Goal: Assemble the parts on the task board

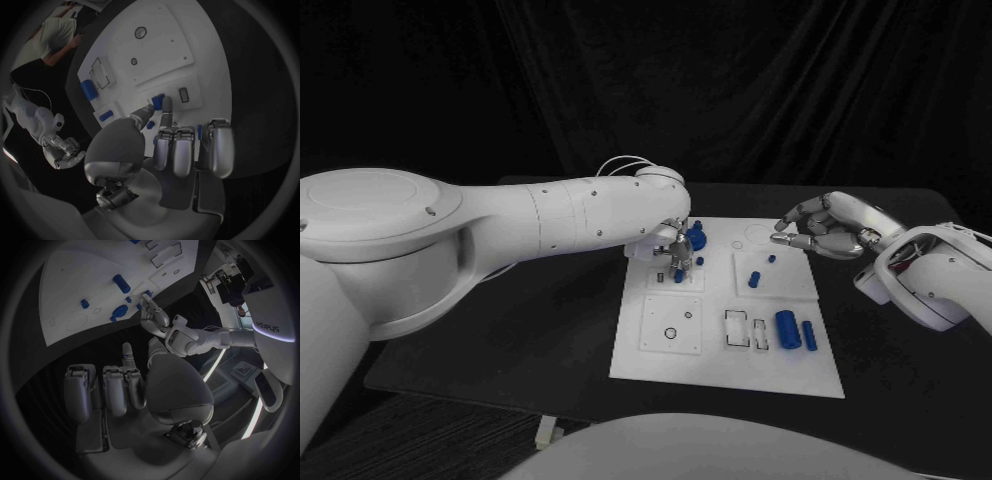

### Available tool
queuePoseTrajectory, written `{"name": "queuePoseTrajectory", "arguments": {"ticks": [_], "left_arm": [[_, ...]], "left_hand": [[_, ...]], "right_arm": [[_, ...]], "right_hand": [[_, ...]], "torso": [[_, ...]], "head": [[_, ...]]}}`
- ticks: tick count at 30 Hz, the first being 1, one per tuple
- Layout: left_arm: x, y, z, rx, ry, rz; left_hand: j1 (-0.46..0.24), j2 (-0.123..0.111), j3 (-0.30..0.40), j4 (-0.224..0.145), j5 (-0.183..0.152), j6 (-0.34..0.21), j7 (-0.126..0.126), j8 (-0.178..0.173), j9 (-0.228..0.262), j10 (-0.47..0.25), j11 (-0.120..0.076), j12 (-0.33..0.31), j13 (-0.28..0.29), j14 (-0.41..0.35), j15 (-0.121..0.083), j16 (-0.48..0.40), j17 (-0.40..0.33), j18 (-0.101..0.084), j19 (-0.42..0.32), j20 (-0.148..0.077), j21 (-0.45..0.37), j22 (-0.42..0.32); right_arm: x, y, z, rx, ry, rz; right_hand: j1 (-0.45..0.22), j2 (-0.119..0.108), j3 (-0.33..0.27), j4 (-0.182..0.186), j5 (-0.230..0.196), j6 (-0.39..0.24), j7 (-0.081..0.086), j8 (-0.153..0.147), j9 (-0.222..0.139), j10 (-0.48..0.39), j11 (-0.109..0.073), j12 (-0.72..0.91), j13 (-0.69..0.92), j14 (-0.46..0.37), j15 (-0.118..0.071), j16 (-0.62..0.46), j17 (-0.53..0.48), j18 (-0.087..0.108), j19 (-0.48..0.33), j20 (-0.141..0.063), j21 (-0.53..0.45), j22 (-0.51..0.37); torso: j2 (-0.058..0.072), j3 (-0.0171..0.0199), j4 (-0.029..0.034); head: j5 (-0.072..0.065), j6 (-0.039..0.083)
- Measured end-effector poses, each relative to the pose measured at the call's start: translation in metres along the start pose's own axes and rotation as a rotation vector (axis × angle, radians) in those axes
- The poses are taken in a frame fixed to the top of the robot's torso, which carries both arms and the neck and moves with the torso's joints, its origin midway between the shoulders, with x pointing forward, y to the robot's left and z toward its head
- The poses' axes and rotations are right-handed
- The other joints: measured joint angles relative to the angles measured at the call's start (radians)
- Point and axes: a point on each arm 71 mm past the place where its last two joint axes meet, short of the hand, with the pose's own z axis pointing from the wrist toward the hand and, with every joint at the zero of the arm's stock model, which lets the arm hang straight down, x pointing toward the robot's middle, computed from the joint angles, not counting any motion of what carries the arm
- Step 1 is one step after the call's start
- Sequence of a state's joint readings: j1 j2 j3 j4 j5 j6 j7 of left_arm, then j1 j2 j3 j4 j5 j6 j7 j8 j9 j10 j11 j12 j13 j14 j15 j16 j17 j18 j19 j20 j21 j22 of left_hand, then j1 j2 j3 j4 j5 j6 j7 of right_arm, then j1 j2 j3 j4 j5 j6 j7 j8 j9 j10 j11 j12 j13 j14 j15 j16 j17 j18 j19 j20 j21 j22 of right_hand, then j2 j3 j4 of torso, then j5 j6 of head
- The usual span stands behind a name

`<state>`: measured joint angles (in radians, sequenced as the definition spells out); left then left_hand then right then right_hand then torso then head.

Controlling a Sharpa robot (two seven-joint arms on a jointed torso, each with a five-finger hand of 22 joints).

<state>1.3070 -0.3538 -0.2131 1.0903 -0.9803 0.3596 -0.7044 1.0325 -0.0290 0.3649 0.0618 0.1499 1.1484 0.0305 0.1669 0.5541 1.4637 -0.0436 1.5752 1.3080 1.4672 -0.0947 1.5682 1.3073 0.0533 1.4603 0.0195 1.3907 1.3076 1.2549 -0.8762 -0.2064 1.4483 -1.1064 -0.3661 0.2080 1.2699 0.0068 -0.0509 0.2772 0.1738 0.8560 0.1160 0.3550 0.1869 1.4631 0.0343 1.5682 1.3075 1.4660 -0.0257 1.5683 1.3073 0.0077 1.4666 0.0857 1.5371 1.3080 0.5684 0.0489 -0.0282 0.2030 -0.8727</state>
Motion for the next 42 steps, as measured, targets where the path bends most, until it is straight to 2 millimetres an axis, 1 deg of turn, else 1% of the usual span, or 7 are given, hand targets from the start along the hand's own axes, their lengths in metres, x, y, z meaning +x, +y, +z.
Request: {"name": "queuePoseTrajectory", "arguments": {"ticks": [9, 12, 16, 20, 23, 39, 42], "left_arm": [[-0.0010, 0.0007, 0.0008, -0.005, 0.002, 0.002], [-0.0010, 0.0009, 0.0009, -0.005, 0.003, 0.004], [-0.0010, 0.0013, 0.0009, -0.007, 0.004, 0.007], [-0.0009, 0.0022, 0.0009, -0.008, 0.004, 0.010], [-0.0008, 0.0030, 0.0009, -0.010, 0.003, 0.012], [-0.0001, 0.0084, 0.0002, -0.013, 0.001, 0.011], [0.0006, 0.0094, -0.0003, -0.012, -0.001, 0.009]], "left_hand": [[-0.028, 0.000, -0.056, 0.056, -0.056, -0.007, 0.007, -0.014, -0.002, -0.001, -0.001, 0.000, 0.000, 0.000, 0.000, 0.000, 0.000, 0.000, 0.000, 0.000, -0.009, 0.000], [-0.029, -0.001, -0.060, 0.060, -0.062, -0.007, 0.007, -0.014, -0.002, -0.001, -0.001, 0.000, 0.000, 0.000, 0.000, 0.000, 0.000, 0.000, 0.000, 0.000, -0.013, 0.000], [-0.029, -0.001, -0.060, 0.060, -0.061, -0.009, 0.009, -0.018, -0.002, 0.002, 0.002, 0.000, 0.000, 0.000, 0.000, 0.000, 0.000, 0.000, 0.000, 0.000, -0.014, 0.000], [-0.019, 0.009, -0.064, 0.055, -0.043, -0.016, 0.009, -0.019, -0.001, 0.002, 0.002, 0.000, 0.000, 0.000, 0.000, 0.000, 0.000, 0.000, 0.000, 0.000, -0.018, 0.000], [-0.012, 0.004, -0.064, 0.055, -0.039, -0.016, 0.009, -0.019, 0.002, 0.002, 0.002, 0.000, 0.000, 0.000, 0.000, 0.000, 0.000, 0.000, 0.000, 0.000, -0.018, 0.000], [0.019, 0.004, -0.076, 0.043, -0.039, -0.027, 0.012, -0.024, 0.012, 0.002, 0.002, 0.000, 0.000, 0.000, 0.000, 0.000, 0.000, 0.000, -0.004, 0.004, -0.022, 0.000], [0.019, 0.004, -0.079, 0.046, -0.048, -0.029, 0.015, -0.024, 0.017, 0.002, 0.002, 0.000, 0.000, 0.000, 0.000, 0.000, 0.000, 0.000, -0.004, 0.004, -0.022, 0.000]], "right_arm": [[0.0013, -0.0006, -0.0005, 0.002, 0.004, 0.002], [0.0020, -0.0010, -0.0007, 0.003, 0.006, 0.003], [0.0030, -0.0017, -0.0011, 0.005, 0.009, 0.004], [0.0034, -0.0020, -0.0013, 0.006, 0.011, 0.005], [0.0036, -0.0023, -0.0014, 0.007, 0.013, 0.005], [0.0047, -0.0031, -0.0019, 0.009, 0.017, 0.007], [0.0047, -0.0033, -0.0021, 0.010, 0.018, 0.007]], "right_hand": [[0.000, 0.000, 0.000, 0.000, 0.000, 0.000, 0.000, 0.000, 0.000, 0.000, 0.000, 0.000, 0.000, 0.000, 0.000, 0.000, 0.000, 0.000, 0.000, 0.000, 0.000, 0.000], [0.000, 0.000, 0.000, 0.000, 0.000, 0.000, 0.000, 0.000, 0.000, 0.000, 0.000, 0.000, 0.000, 0.000, 0.000, 0.000, 0.000, 0.000, 0.000, 0.000, 0.000, 0.000], [0.000, 0.000, 0.000, 0.000, 0.000, 0.000, 0.000, 0.000, 0.000, 0.000, 0.000, 0.000, 0.000, 0.000, 0.000, 0.000, 0.000, 0.000, 0.000, 0.000, 0.000, 0.000], [0.000, 0.000, 0.000, 0.000, 0.000, 0.000, 0.000, 0.000, 0.000, 0.000, 0.000, 0.000, 0.000, 0.000, 0.000, 0.000, 0.000, 0.000, 0.000, 0.000, 0.000, 0.000], [0.000, 0.000, 0.000, 0.000, 0.000, 0.000, 0.000, 0.000, 0.000, 0.000, 0.000, 0.000, 0.000, 0.000, 0.000, 0.000, 0.000, 0.000, 0.000, 0.000, 0.000, 0.000], [0.000, 0.000, 0.000, 0.000, 0.000, 0.000, 0.000, 0.000, 0.000, 0.000, 0.000, 0.000, 0.000, 0.000, 0.000, 0.000, 0.000, 0.000, 0.000, 0.000, 0.000, 0.000], [0.000, 0.000, 0.000, 0.000, 0.000, 0.000, 0.000, 0.000, 0.000, 0.000, 0.000, 0.000, 0.000, 0.000, 0.000, 0.000, 0.000, 0.000, 0.000, 0.000, 0.000, 0.000]], "torso": [[0.000, 0.0000, -0.0005], [0.000, 0.0000, -0.0005], [0.000, 0.0002, -0.0004], [0.000, 0.0002, -0.0002], [0.000, 0.0002, 0.0000], [-0.001, 0.0002, 0.0000], [-0.001, 0.0002, 0.0004]], "head": [[0.000, 0.000], [0.001, 0.000], [0.001, 0.000], [0.001, 0.000], [0.002, 0.000], [0.002, 0.000], [0.002, 0.000]]}}
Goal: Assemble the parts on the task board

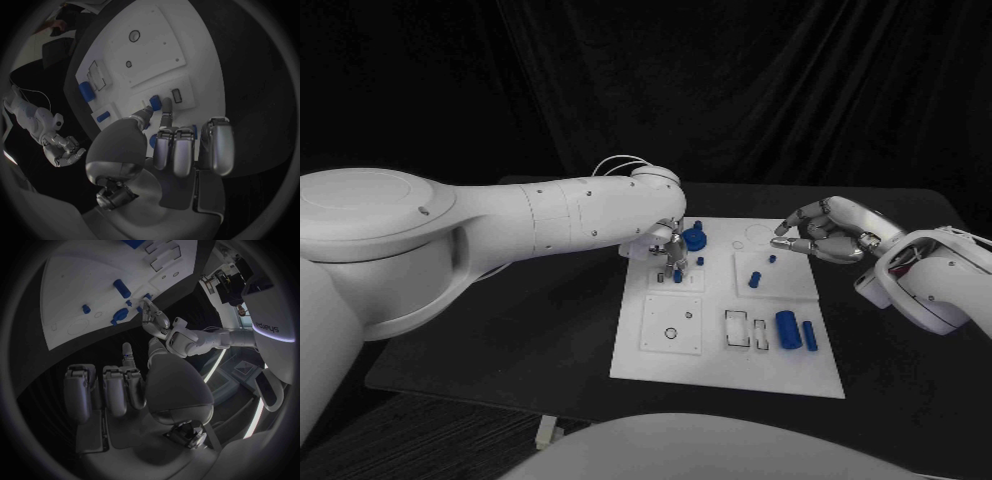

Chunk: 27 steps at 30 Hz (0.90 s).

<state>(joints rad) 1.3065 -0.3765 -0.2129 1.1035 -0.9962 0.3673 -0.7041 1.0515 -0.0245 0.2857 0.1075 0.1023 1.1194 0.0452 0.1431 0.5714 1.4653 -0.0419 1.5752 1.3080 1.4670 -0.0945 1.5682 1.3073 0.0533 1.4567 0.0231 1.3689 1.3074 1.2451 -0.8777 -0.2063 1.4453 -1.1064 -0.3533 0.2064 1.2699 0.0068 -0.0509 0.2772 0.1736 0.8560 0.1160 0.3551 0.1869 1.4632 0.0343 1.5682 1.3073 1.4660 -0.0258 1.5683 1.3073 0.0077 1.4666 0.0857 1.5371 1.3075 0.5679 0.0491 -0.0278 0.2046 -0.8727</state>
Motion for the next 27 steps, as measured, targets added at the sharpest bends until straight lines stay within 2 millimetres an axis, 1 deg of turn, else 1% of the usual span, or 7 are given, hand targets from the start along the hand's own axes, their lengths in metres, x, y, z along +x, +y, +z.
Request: {"name": "queuePoseTrajectory", "arguments": {"ticks": [5, 7, 13, 15, 18, 24, 27], "left_arm": [[0.002, 0.002, -0.002, 0.009, -0.008, -0.012], [0.004, 0.003, -0.003, 0.014, -0.012, -0.019], [0.005, 0.007, -0.007, 0.024, -0.023, -0.043], [0.004, 0.008, -0.009, 0.027, -0.030, -0.053], [0.002, 0.011, -0.012, 0.030, -0.041, -0.068], [-0.006, 0.019, -0.019, 0.030, -0.067, -0.096], [-0.013, 0.026, -0.025, 0.027, -0.089, -0.111]], "left_hand": [[-0.013, 0.000, -0.040, 0.035, -0.035, -0.001, 0.001, 0.000, 0.018, 0.000, 0.000, 0.000, 0.000, 0.000, 0.000, 0.000, 0.000, 0.000, 0.000, 0.000, -0.004, 0.000], [-0.022, -0.005, -0.053, 0.047, -0.039, -0.001, 0.001, 0.004, 0.023, 0.000, 0.000, 0.000, 0.000, 0.000, 0.000, 0.000, 0.000, 0.000, 0.000, 0.000, -0.004, 0.000], [-0.090, -0.049, -0.159, 0.154, -0.051, -0.021, 0.002, 0.005, 0.042, 0.000, 0.000, 0.000, 0.000, 0.000, 0.000, 0.000, 0.000, 0.000, 0.000, 0.000, -0.010, 0.000], [-0.110, -0.054, -0.187, 0.179, -0.051, -0.028, 0.003, 0.005, 0.044, 0.003, 0.003, 0.000, 0.000, 0.000, 0.000, 0.000, 0.000, 0.000, 0.000, 0.000, -0.014, 0.000], [-0.130, -0.052, -0.221, 0.185, -0.051, -0.028, 0.003, 0.005, 0.047, 0.003, 0.003, 0.000, 0.000, 0.000, 0.000, 0.000, 0.000, 0.000, 0.000, 0.000, -0.014, 0.000], [-0.130, -0.051, -0.225, 0.184, -0.051, -0.028, 0.003, 0.005, 0.049, 0.003, 0.003, 0.000, 0.000, 0.000, 0.000, 0.000, 0.000, 0.000, 0.000, 0.000, -0.014, 0.000], [-0.117, -0.009, -0.225, 0.184, -0.051, -0.024, -0.001, 0.005, 0.058, 0.003, 0.003, 0.000, 0.000, 0.000, 0.000, 0.000, 0.000, 0.000, 0.000, 0.000, -0.014, 0.000]], "right_arm": [[0.000, 0.000, 0.000, 0.001, 0.000, 0.000], [0.000, -0.001, 0.000, 0.002, 0.000, 0.000], [-0.001, -0.002, -0.001, 0.005, -0.002, -0.002], [-0.001, -0.003, -0.001, 0.006, -0.002, -0.002], [-0.001, -0.003, -0.002, 0.007, -0.002, -0.002], [-0.002, -0.004, -0.002, 0.009, -0.003, -0.002], [-0.002, -0.005, -0.003, 0.011, -0.005, -0.003]], "right_hand": [[0.000, 0.000, 0.000, 0.000, 0.000, 0.000, 0.000, 0.000, 0.000, 0.000, 0.000, 0.000, 0.000, 0.000, 0.000, 0.000, 0.000, 0.000, 0.000, 0.000, -0.004, 0.000], [0.000, 0.000, 0.000, 0.000, 0.000, 0.000, 0.000, 0.000, 0.000, 0.000, 0.000, 0.000, 0.000, 0.000, 0.000, 0.000, 0.000, 0.000, 0.000, 0.000, -0.004, 0.000], [0.000, 0.000, 0.000, 0.000, 0.000, 0.000, 0.000, 0.000, 0.000, 0.000, 0.000, 0.000, 0.000, 0.000, 0.000, 0.000, 0.000, 0.000, 0.000, 0.000, -0.004, 0.000], [0.000, 0.000, 0.000, 0.000, 0.000, 0.000, 0.000, 0.000, 0.000, 0.000, 0.000, 0.000, 0.000, 0.000, 0.000, 0.000, 0.000, 0.000, 0.000, 0.000, -0.004, 0.000], [0.000, 0.000, 0.000, 0.000, 0.000, 0.000, 0.000, 0.000, 0.000, 0.000, 0.000, 0.000, 0.000, 0.000, 0.000, 0.000, 0.000, 0.000, 0.000, 0.000, -0.004, 0.000], [0.000, 0.000, 0.000, 0.000, 0.000, 0.000, 0.000, 0.000, 0.000, 0.000, 0.000, 0.000, 0.000, 0.000, 0.000, 0.000, 0.000, 0.000, 0.000, 0.000, -0.004, 0.000], [0.000, 0.000, 0.000, 0.000, 0.000, 0.000, 0.000, 0.000, 0.000, 0.000, 0.000, 0.000, 0.000, 0.000, 0.000, 0.000, 0.000, 0.000, 0.000, 0.000, -0.004, 0.000]], "torso": [[0.000, -0.0001, 0.0001], [0.000, -0.0003, 0.0001], [0.000, -0.0007, 0.0001], [0.001, -0.0009, 0.0001], [0.001, -0.0015, 0.0001], [0.001, -0.0025, 0.0001], [0.000, -0.0023, 0.0000]], "head": [[0.000, 0.000], [0.000, 0.000], [-0.002, 0.000], [-0.002, 0.000], [-0.005, 0.000], [-0.009, 0.000], [-0.011, 0.000]]}}
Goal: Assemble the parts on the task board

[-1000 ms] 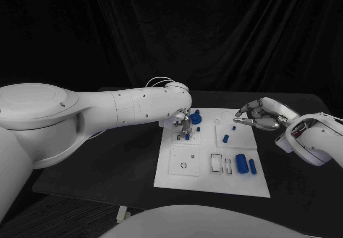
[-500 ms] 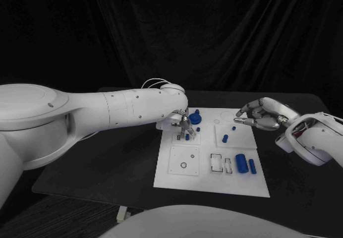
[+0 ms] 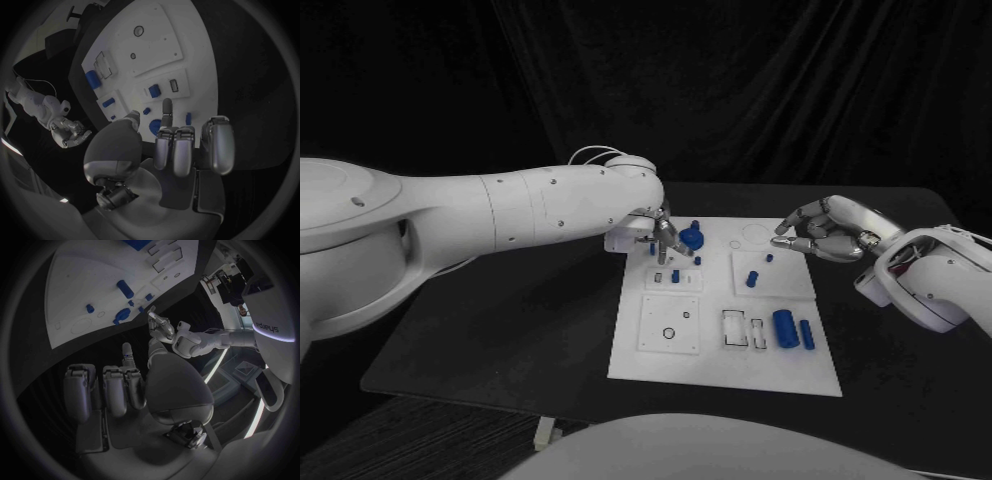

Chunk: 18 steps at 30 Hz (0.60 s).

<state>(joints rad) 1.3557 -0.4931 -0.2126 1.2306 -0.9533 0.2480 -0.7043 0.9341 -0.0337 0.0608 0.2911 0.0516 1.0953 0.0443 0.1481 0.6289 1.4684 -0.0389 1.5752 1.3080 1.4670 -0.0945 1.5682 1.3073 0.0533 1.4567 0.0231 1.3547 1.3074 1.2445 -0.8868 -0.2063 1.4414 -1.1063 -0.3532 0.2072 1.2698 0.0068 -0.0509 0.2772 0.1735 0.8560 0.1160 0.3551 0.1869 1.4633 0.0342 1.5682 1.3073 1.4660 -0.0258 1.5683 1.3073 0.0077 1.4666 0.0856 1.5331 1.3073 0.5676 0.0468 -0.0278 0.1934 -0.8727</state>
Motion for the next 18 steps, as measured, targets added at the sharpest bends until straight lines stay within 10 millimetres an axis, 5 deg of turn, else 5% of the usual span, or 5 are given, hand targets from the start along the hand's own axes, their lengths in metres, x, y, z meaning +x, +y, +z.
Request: {"name": "queuePoseTrajectory", "arguments": {"ticks": [5, 8, 13, 18], "left_arm": [[-0.016, 0.011, -0.013, -0.001, -0.044, -0.025], [-0.029, 0.019, -0.023, -0.004, -0.080, -0.042], [-0.046, 0.028, -0.030, -0.018, -0.115, -0.064], [-0.061, 0.038, -0.024, -0.052, -0.133, -0.095]], "left_hand": [[0.045, 0.039, 0.000, 0.000, 0.025, 0.006, -0.005, 0.012, 0.012, 0.000, 0.000, 0.000, 0.000, 0.000, 0.000, 0.000, 0.000, 0.000, 0.001, -0.001, 0.011, 0.000], [0.125, 0.043, -0.006, -0.006, 0.091, 0.005, -0.005, 0.018, 0.020, 0.000, 0.000, 0.000, 0.000, 0.000, 0.000, 0.000, 0.000, 0.000, 0.004, -0.004, 0.022, 0.000], [0.207, 0.043, -0.001, -0.016, 0.143, 0.003, -0.002, 0.018, 0.017, 0.000, 0.000, 0.000, 0.000, 0.000, 0.000, 0.000, 0.000, 0.000, 0.004, -0.004, 0.022, 0.000], [0.263, 0.041, 0.012, -0.028, 0.148, -0.011, 0.000, 0.001, -0.003, 0.000, 0.000, 0.000, 0.000, 0.000, 0.000, 0.000, 0.000, 0.000, 0.008, 0.000, 0.026, 0.000]], "right_arm": [[-0.001, -0.001, -0.002, 0.000, -0.002, 0.000], [-0.001, -0.001, -0.003, 0.001, -0.004, 0.000], [-0.002, -0.001, -0.004, 0.001, -0.005, 0.000], [-0.001, 0.000, -0.005, -0.003, -0.004, 0.002]], "right_hand": [[0.000, 0.000, -0.002, 0.002, 0.000, 0.000, 0.000, 0.000, -0.001, 0.000, 0.000, 0.000, 0.000, 0.000, 0.000, 0.000, 0.000, 0.000, 0.000, 0.000, 0.000, 0.001], [0.000, 0.000, -0.003, 0.003, 0.000, 0.000, 0.000, 0.000, -0.001, 0.000, 0.000, 0.000, 0.000, 0.000, 0.000, 0.000, 0.000, 0.000, 0.000, 0.000, 0.000, 0.001], [0.000, 0.000, -0.003, 0.003, 0.000, 0.000, 0.000, 0.000, -0.001, 0.000, 0.000, 0.000, 0.000, 0.000, 0.000, 0.000, 0.000, 0.000, 0.000, 0.000, 0.000, 0.001], [0.000, 0.000, -0.003, 0.003, 0.000, 0.000, 0.000, 0.000, -0.001, 0.000, 0.000, 0.000, 0.001, 0.000, 0.000, 0.000, 0.000, 0.000, 0.000, 0.000, 0.000, 0.001]], "torso": [[-0.001, 0.0009, -0.0003], [-0.001, 0.0013, -0.0004], [0.000, 0.0019, -0.0004], [0.001, 0.0019, -0.0009]], "head": [[-0.003, 0.000], [-0.006, 0.000], [-0.010, 0.000], [-0.017, 0.000]]}}
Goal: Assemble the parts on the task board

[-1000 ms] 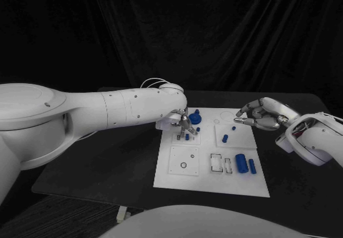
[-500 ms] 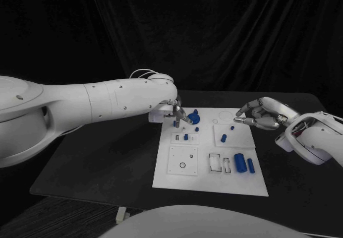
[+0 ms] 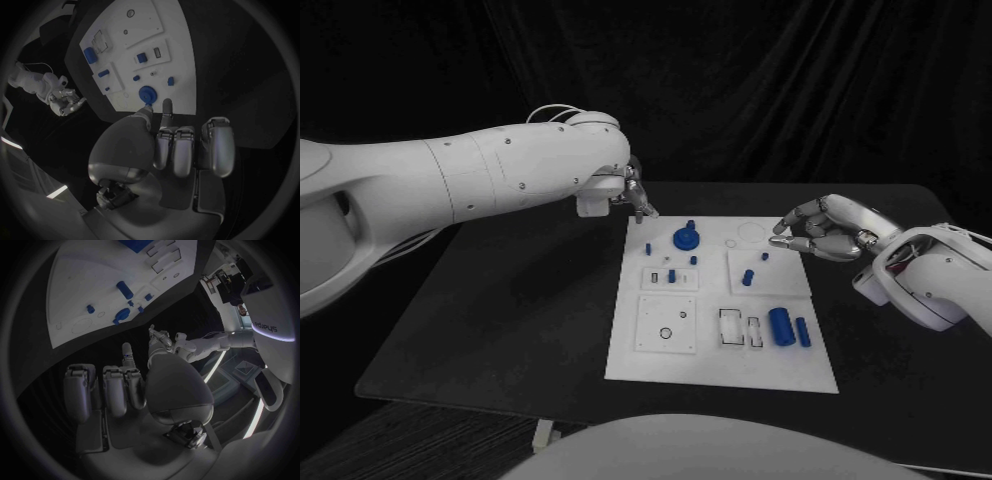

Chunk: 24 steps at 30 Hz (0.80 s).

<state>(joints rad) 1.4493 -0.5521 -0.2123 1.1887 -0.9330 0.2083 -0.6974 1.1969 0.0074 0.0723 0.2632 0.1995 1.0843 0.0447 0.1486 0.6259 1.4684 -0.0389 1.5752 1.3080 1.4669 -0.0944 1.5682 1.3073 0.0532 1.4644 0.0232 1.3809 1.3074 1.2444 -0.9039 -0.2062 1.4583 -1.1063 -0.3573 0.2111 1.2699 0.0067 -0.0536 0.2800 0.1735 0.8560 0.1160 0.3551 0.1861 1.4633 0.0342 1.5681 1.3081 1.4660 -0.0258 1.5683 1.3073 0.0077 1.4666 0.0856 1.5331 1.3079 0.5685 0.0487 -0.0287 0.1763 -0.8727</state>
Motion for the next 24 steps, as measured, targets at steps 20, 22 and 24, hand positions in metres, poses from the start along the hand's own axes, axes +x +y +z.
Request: {"name": "queuePoseTrajectory", "arguments": {"ticks": [20, 22, 24], "left_arm": [[0.002, 0.001, 0.031, -0.064, 0.073, 0.006], [0.004, 0.000, 0.033, -0.065, 0.081, 0.011], [0.006, -0.001, 0.035, -0.067, 0.089, 0.014]], "left_hand": [[0.011, -0.011, -0.027, 0.018, -0.058, 0.016, -0.002, 0.025, -0.002, -0.004, 0.003, 0.000, 0.000, -0.004, 0.003, 0.000, 0.000, 0.000, 0.000, 0.000, 0.004, 0.000], [0.011, -0.011, -0.027, 0.018, -0.058, 0.012, 0.002, 0.019, -0.006, -0.004, 0.003, 0.000, 0.000, -0.004, 0.003, 0.000, 0.000, 0.000, 0.000, 0.000, 0.004, 0.000], [0.018, -0.011, -0.026, 0.018, -0.054, 0.001, 0.002, 0.014, -0.011, -0.004, 0.004, 0.000, 0.000, -0.002, 0.006, 0.000, 0.000, 0.000, 0.000, 0.000, 0.004, 0.000]], "right_arm": [[0.001, 0.002, 0.001, -0.006, 0.005, 0.003], [0.002, 0.002, 0.001, -0.006, 0.005, 0.003], [0.002, 0.002, 0.001, -0.007, 0.005, 0.003]], "right_hand": [[0.004, 0.004, 0.000, 0.000, 0.004, 0.000, 0.000, 0.000, 0.000, 0.004, 0.003, 0.000, 0.000, 0.000, 0.000, 0.000, 0.000, 0.000, 0.000, 0.000, 0.000, 0.000], [0.004, 0.004, 0.000, 0.000, 0.004, 0.000, 0.000, 0.000, 0.000, 0.003, 0.003, 0.000, 0.000, 0.000, 0.000, 0.000, 0.000, 0.000, 0.000, 0.000, 0.000, 0.000], [0.004, 0.004, 0.000, 0.000, 0.004, 0.000, 0.000, 0.000, 0.000, 0.003, 0.003, 0.000, 0.000, 0.000, 0.000, 0.000, 0.000, 0.000, 0.000, 0.000, 0.000, 0.000]], "torso": [[0.007, -0.0051, -0.0009], [0.008, -0.0058, -0.0012], [0.008, -0.0061, -0.0012]], "head": [[-0.002, 0.000], [-0.002, 0.000], [-0.002, 0.000]]}}
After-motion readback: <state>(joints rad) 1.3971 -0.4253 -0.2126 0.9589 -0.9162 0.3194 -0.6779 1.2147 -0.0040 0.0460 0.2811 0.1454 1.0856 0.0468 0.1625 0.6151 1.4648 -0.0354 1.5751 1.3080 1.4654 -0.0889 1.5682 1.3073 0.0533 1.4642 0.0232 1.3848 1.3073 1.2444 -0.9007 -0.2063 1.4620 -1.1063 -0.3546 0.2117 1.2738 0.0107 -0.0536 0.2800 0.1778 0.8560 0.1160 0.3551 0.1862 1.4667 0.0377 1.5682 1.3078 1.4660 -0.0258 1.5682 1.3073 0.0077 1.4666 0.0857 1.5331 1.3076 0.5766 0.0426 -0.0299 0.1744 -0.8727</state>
